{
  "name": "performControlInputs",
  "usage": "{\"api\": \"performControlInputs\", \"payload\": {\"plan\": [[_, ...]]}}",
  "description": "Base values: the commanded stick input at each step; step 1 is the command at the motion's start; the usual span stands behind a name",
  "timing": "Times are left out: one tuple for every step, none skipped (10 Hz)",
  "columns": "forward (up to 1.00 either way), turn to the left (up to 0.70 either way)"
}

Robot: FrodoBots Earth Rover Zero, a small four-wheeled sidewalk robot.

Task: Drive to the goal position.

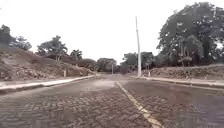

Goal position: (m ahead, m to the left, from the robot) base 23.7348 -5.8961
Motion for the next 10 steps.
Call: {"api": "performControlInputs", "payload": {"plan": [[1.0,0.0],[1.0,0.0],[1.0,0.0],[1.0,0.0],[1.0,0.0],[1.0,0.0],[1.0,0.0],[1.0,0.0],[1.0,0.0],[1.0,0.0]]}}
